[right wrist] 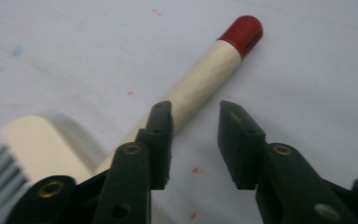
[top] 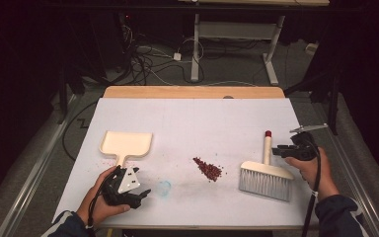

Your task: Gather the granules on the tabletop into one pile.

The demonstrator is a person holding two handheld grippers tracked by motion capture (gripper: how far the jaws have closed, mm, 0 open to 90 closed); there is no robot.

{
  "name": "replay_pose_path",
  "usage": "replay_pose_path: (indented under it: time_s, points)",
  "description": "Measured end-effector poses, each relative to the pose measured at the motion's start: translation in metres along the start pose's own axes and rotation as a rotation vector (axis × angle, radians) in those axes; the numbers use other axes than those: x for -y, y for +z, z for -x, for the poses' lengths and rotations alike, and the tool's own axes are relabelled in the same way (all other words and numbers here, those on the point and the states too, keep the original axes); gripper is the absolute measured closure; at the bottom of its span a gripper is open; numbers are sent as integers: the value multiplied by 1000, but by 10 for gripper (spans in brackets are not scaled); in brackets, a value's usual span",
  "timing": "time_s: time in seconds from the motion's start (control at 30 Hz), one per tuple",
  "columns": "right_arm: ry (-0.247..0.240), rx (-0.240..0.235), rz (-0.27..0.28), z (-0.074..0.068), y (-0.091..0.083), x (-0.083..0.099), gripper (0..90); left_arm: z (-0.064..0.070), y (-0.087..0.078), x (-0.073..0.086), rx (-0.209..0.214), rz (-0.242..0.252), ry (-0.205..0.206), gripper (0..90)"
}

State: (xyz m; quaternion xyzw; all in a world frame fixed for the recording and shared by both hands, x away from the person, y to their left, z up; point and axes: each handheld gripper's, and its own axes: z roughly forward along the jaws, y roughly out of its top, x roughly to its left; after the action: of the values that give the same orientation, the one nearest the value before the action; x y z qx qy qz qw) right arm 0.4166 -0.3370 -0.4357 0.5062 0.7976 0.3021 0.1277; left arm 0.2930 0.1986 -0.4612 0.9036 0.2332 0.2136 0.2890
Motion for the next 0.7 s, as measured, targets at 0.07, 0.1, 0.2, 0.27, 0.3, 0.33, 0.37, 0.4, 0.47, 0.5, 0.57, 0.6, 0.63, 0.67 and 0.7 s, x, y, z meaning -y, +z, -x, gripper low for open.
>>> replay_pose_path:
  time_s: [0.07, 0.1, 0.2, 0.27, 0.3, 0.33, 0.37, 0.4, 0.47, 0.5, 0.57, 0.6, 0.63, 0.67, 0.7]
  points:
    - [-27, 30, -18, -5, 9, 0, 710, 0, 1, 0, 3, -2, -1, 213]
    - [-33, 50, -18, -7, 12, 0, 729, 0, 1, 0, 3, -2, 0, 213]
    - [-48, 82, -19, -11, 20, -1, 717, 1, 1, 0, 4, -3, 6, 213]
    - [-59, 105, -23, -13, 22, -3, 708, 0, 1, 0, 4, 0, 3, 213]
    - [-66, 125, -24, -15, 23, -4, 698, 0, 0, 0, 3, 1, 2, 213]
    - [-68, 137, -21, -16, 23, -4, 697, 0, 0, 0, 3, 0, 4, 213]
    - [-72, 145, -20, -17, 23, -3, 696, 0, 0, 0, 3, 1, 3, 213]
    - [-79, 149, -16, -18, 23, -3, 692, 0, 0, 0, 3, 1, 3, 213]
    - [-79, 142, -1, -17, 24, -2, 690, 0, 1, 0, 3, 1, 2, 213]
    - [-74, 133, 4, -17, 24, -2, 687, 0, 1, 0, 5, 2, 3, 213]
    - [-72, 129, 7, -17, 26, -3, 673, 0, 1, -1, 3, -2, 6, 213]
    - [-77, 141, 4, -18, 27, -4, 670, 0, 1, -1, 2, -2, 7, 213]
    - [-78, 149, 1, -19, 28, -4, 669, 0, 0, -1, 2, 1, 6, 213]
    - [-80, 146, 3, -19, 28, -4, 661, 0, 0, -1, 2, 3, 4, 213]
    - [-76, 140, 8, -18, 28, -4, 646, 0, 0, -1, -1, 3, 2, 213]
